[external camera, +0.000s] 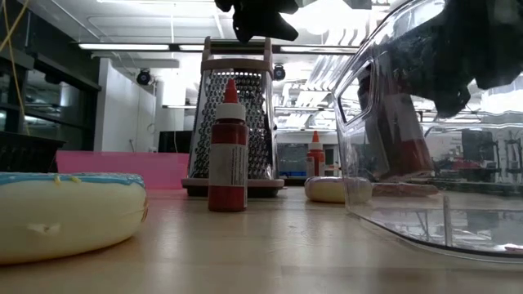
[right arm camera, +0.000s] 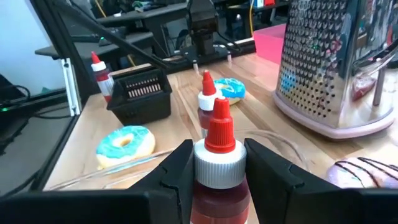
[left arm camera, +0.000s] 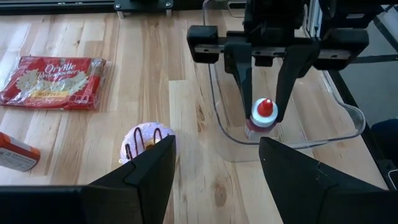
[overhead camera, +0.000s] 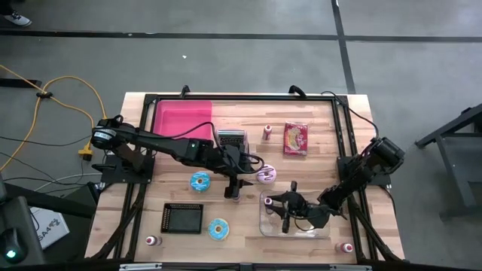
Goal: Pick & Place Food Item
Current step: Put the top red food coloring bottle into the transparent bin
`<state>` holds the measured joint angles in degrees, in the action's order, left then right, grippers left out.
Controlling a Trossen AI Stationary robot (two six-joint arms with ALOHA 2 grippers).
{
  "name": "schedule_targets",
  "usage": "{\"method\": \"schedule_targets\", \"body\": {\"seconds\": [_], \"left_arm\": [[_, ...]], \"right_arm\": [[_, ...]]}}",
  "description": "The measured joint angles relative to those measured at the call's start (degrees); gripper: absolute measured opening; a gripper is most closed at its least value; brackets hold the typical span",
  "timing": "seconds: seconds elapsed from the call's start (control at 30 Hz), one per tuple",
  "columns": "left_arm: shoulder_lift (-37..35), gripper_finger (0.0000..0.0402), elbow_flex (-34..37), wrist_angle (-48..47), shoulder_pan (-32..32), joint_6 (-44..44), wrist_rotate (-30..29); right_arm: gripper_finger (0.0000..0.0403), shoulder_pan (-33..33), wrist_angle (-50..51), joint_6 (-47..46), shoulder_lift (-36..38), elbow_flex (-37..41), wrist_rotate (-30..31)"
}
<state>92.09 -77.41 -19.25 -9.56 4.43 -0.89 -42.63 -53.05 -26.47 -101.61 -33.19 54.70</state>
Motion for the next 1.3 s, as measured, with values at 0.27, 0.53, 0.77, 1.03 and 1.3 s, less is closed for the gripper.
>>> {"method": "schedule_targets", "body": {"seconds": [0.27, 0.53, 0.77, 1.03, 1.3], "left_arm": [[0.0, 0.0225, 0.0, 0.0, 0.0, 0.02, 0.0], [0.0, 0.0225, -0.02, 0.0, 0.0, 0.13, 0.0], [0.0, 0.0225, -0.02, 0.0, 0.02, 0.22, 0.0], [0.0, 0.0225, -0.02, -0.02, 0.02, 0.28, 0.0], [0.0, 0.0225, -0.02, -0.02, 0.02, 0.26, 0.0]], "right_arm": [[0.0112, -0.24, -1.28, 0.98, -0.17, -0.04, 0.89], [0.0112, -0.2, -2.7, -0.37, -2.78, -0.07, 1.05], [0.0112, -0.22, -2.54, -0.43, -2.93, -0.09, 1.8], [0.0112, -0.2, -0.73, -1.36, -2.88, -0.17, 1.99], [0.0112, -0.22, -0.38, -1.41, -2.88, -0.17, 1.92]]}}
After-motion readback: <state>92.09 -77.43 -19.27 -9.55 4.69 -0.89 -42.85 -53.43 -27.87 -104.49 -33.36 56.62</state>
